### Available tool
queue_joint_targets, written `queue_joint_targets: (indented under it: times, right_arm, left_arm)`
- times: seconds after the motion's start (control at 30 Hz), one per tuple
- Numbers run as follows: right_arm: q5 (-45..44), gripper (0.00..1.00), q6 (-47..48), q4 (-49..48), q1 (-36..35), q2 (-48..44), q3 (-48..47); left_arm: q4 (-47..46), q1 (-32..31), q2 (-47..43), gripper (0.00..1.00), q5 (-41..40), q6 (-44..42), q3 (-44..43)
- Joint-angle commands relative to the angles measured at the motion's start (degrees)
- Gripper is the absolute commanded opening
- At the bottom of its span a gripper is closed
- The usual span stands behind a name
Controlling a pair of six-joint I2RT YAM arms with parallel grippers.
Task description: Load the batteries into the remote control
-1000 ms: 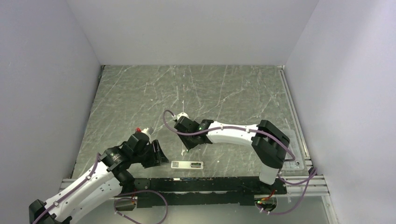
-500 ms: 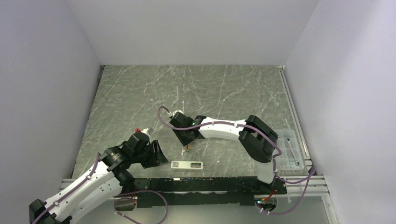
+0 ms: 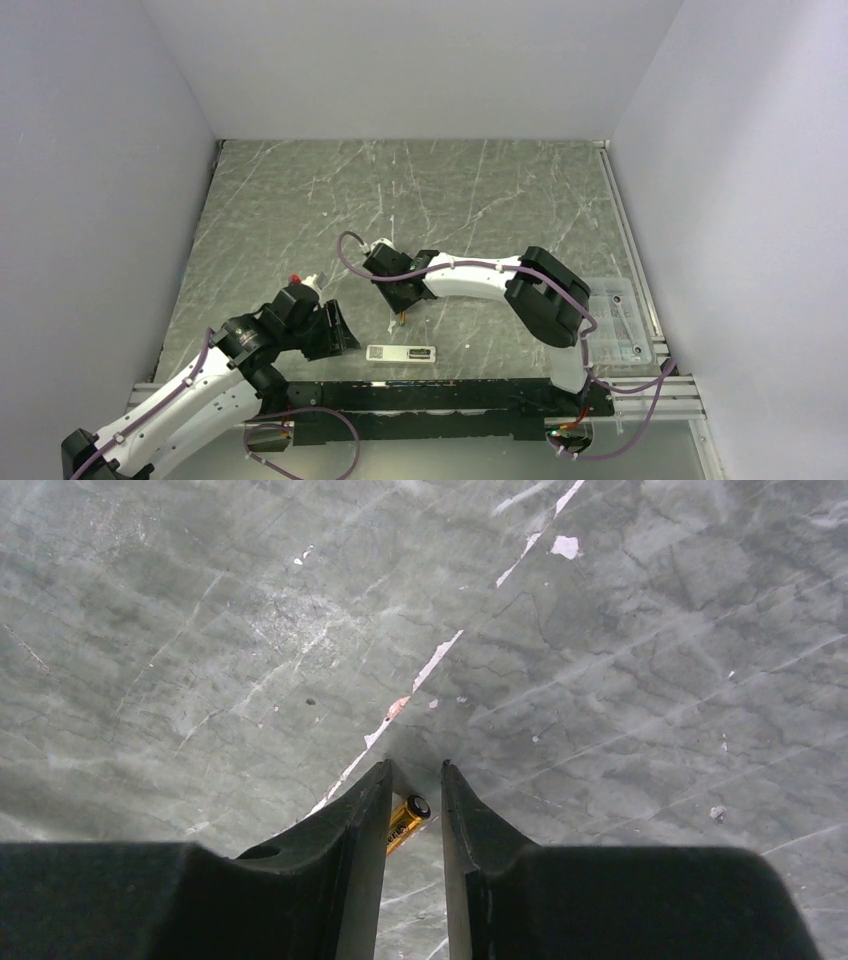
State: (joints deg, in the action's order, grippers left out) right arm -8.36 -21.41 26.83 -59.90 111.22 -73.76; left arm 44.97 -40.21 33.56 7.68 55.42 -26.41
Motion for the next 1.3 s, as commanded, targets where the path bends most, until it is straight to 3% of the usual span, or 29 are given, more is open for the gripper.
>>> queue_joint_targets:
  times: [0.0,0.7,1.0,1.27]
  right_arm:
    - [-2.03,0.27,-0.38,0.12,0.23,-1.67,2.69]
    - [-4.57,0.25,-8.43,1.66,-1.7,-8.59,10.46]
    - [-5.07,0.35,-5.12,3.74,-1.71,-13.92,7.86]
    - [3.39,0.46,2.74,0.64,-1.7,-16.91,10.27]
  left_arm:
    - [-0.48,-0.22,-0.48,0.55,-0.48,1.01,-1.8]
    - [-0.83,-0.22,-0.95,0.54,-0.16,0.92,-1.4]
    - [-0.75,-0.22,-1.38,0.54,-0.07,0.92,-1.36]
    - [-1.0,-0.21,-1.48,0.54,0.33,1.01,-1.21]
